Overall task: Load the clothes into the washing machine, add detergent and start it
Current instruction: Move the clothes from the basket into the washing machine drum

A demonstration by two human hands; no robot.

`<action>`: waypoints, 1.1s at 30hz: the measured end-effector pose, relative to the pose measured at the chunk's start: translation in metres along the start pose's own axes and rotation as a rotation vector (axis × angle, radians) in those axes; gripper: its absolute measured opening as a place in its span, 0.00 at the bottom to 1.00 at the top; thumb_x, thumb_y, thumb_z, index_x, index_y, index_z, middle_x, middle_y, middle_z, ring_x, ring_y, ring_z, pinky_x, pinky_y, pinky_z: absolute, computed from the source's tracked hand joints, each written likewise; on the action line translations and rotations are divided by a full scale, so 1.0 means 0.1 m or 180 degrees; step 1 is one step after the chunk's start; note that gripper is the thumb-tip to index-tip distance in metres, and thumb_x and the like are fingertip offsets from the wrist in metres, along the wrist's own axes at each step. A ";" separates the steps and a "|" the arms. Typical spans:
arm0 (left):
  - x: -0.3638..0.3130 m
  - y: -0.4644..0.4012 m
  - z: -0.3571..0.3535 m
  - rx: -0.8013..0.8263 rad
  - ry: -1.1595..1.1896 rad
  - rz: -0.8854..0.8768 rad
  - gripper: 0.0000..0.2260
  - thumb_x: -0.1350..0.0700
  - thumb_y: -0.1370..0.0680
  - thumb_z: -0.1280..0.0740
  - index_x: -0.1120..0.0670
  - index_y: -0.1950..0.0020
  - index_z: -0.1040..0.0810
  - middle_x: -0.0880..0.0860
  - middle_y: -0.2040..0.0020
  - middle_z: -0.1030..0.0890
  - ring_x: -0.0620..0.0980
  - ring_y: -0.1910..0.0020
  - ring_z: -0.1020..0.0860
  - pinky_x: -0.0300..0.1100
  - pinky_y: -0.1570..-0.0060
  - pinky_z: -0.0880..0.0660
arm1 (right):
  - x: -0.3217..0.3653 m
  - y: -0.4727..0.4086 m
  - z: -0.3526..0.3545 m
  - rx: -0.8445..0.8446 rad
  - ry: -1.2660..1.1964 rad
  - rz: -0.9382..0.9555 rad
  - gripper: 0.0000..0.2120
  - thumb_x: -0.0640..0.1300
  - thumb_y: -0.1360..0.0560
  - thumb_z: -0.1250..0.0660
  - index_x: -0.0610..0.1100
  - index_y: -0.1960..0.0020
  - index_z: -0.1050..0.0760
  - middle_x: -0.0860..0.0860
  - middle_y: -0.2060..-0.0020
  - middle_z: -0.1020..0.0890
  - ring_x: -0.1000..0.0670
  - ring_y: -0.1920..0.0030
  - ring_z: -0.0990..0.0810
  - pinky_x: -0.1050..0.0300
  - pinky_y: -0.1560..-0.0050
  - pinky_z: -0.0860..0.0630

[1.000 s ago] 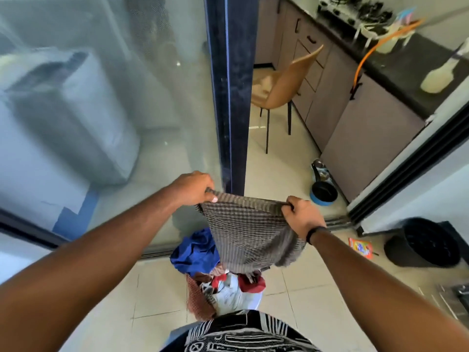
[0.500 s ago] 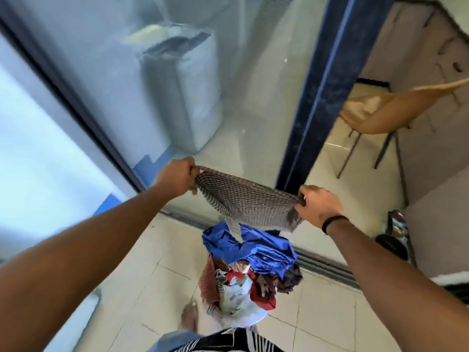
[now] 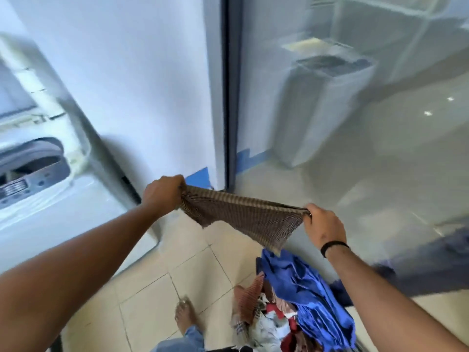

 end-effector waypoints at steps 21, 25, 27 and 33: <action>4.00 0.39 2.31 -0.2574 0.2262 0.1821 0.13 0.49 0.25 0.41 0.50 0.54 0.18 0.56 0.59 0.14 0.59 0.59 0.15 0.56 0.56 0.17 | 5.64 -1.58 0.45 -0.0149 -0.2297 0.1696 0.14 0.49 0.30 0.45 0.56 0.52 0.22 0.49 0.61 0.15 0.47 0.61 0.14 0.44 0.55 0.16; 4.34 0.58 3.05 -0.3128 0.2711 0.1772 0.10 0.52 0.25 0.38 0.52 0.58 0.18 0.56 0.62 0.14 0.57 0.63 0.14 0.57 0.59 0.16 | 6.74 -1.62 0.89 -0.0280 -0.2578 0.2239 0.15 0.48 0.29 0.45 0.54 0.51 0.21 0.48 0.57 0.14 0.45 0.60 0.14 0.43 0.50 0.17; 4.46 0.62 3.35 -0.3247 0.2909 0.1666 0.10 0.55 0.24 0.38 0.52 0.58 0.17 0.57 0.60 0.14 0.58 0.63 0.14 0.57 0.60 0.16 | 7.26 -1.60 1.02 -0.0183 -0.2707 0.2428 0.14 0.42 0.26 0.44 0.52 0.51 0.20 0.47 0.58 0.14 0.47 0.62 0.14 0.42 0.52 0.17; 4.95 0.47 3.82 -0.3407 0.2622 0.1399 0.10 0.52 0.23 0.37 0.50 0.54 0.15 0.52 0.58 0.14 0.59 0.56 0.15 0.61 0.55 0.17 | 8.46 -1.56 0.98 0.0152 -0.2754 0.2918 0.17 0.43 0.30 0.45 0.52 0.52 0.19 0.49 0.55 0.15 0.44 0.53 0.15 0.42 0.50 0.18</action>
Point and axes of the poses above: each hand's wrist, its own y-axis away from the middle knuckle, its own z-axis out of the back of the hand, x = y × z, the point moved 2 cm from there along -y, towards the middle knuckle
